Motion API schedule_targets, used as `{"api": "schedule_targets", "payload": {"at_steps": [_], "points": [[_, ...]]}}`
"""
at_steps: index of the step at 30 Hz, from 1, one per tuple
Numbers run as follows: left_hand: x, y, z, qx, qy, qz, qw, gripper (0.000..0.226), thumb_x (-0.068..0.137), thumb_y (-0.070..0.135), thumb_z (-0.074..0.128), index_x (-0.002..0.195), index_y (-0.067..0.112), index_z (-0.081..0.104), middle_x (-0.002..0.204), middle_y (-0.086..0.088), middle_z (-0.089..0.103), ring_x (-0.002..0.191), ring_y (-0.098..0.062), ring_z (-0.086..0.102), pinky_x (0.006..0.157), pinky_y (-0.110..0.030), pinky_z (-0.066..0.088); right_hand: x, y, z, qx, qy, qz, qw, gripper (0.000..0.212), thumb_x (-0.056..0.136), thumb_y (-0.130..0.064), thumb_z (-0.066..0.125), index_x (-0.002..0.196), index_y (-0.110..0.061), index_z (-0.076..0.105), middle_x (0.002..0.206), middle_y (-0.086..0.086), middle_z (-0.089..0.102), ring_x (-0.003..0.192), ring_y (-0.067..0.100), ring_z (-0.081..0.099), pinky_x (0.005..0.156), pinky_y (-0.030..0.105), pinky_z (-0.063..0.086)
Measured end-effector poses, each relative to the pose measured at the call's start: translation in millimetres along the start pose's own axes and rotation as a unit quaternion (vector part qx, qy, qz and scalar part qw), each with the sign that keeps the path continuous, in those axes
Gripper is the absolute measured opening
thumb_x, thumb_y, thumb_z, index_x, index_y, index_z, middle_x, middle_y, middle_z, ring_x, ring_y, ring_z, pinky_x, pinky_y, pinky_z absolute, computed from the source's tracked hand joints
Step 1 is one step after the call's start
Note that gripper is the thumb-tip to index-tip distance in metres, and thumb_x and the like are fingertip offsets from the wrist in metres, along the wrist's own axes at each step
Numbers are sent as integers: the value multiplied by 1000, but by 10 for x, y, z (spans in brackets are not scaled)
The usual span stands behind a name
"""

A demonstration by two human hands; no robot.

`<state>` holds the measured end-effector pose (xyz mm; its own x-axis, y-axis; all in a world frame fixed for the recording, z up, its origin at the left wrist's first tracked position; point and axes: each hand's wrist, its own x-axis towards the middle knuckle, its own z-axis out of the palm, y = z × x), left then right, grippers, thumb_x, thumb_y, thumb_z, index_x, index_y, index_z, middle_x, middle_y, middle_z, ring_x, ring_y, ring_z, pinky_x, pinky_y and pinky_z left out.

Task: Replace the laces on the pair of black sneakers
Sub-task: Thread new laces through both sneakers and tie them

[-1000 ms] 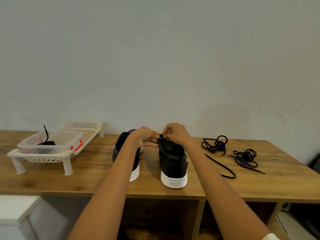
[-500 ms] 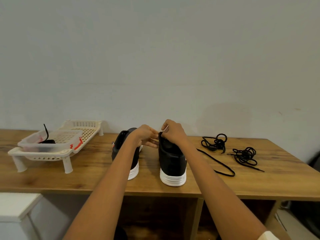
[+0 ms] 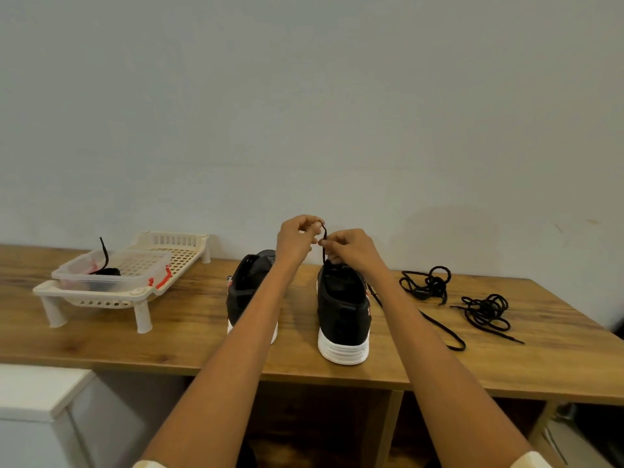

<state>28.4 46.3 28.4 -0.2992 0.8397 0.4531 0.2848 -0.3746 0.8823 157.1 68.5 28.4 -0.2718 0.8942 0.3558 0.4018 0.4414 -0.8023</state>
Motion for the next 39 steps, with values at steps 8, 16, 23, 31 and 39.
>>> {"api": "schedule_targets", "payload": {"at_steps": [8, 16, 23, 31, 39], "points": [[-28, -256, 75, 195, -157, 2, 968, 19, 91, 21, 62, 100, 6, 71, 95, -10, 71, 81, -18, 66, 78, -25, 52, 87, -261, -258, 314, 137, -107, 933, 15, 98, -13, 52, 103, -5, 63, 90, 7, 68, 90, 17, 67, 85, 29, 56], [11, -80, 91, -73, 49, -87, 992, 18, 91, 17, 62, 95, 1, 69, 79, -7, 68, 57, -20, 65, 58, -25, 58, 62, 133, -224, 223, 193, 15, 955, 16, 97, -21, 54, 101, -8, 63, 89, 6, 69, 85, 19, 68, 78, 30, 58], [-12, -12, 87, -201, 59, -134, 969, 14, 97, 14, 51, 98, 4, 61, 70, -6, 60, 50, -20, 62, 60, -34, 59, 0, 184, -78, 18, 32, 29, 999, 18, 95, -16, 54, 107, -8, 66, 99, 6, 70, 93, 18, 65, 77, 21, 52], [90, 89, -211, -69, 246, -106, 961, 30, 92, 3, 38, 110, 13, 60, 93, -7, 59, 58, -10, 46, 51, -24, 36, -36, 548, -504, -252, 3, 119, 960, 39, 93, 3, 42, 127, -8, 58, 132, 11, 57, 122, 26, 52, 103, 37, 42], [-103, -134, -76, 457, -26, -2, 889, 31, 96, 15, 39, 99, -8, 60, 116, -25, 52, 85, -39, 59, 71, -38, 45, -180, 962, -493, -371, -61, 145, 915, 37, 95, -7, 47, 129, -18, 56, 135, 6, 54, 122, 24, 52, 97, 36, 44]]}}
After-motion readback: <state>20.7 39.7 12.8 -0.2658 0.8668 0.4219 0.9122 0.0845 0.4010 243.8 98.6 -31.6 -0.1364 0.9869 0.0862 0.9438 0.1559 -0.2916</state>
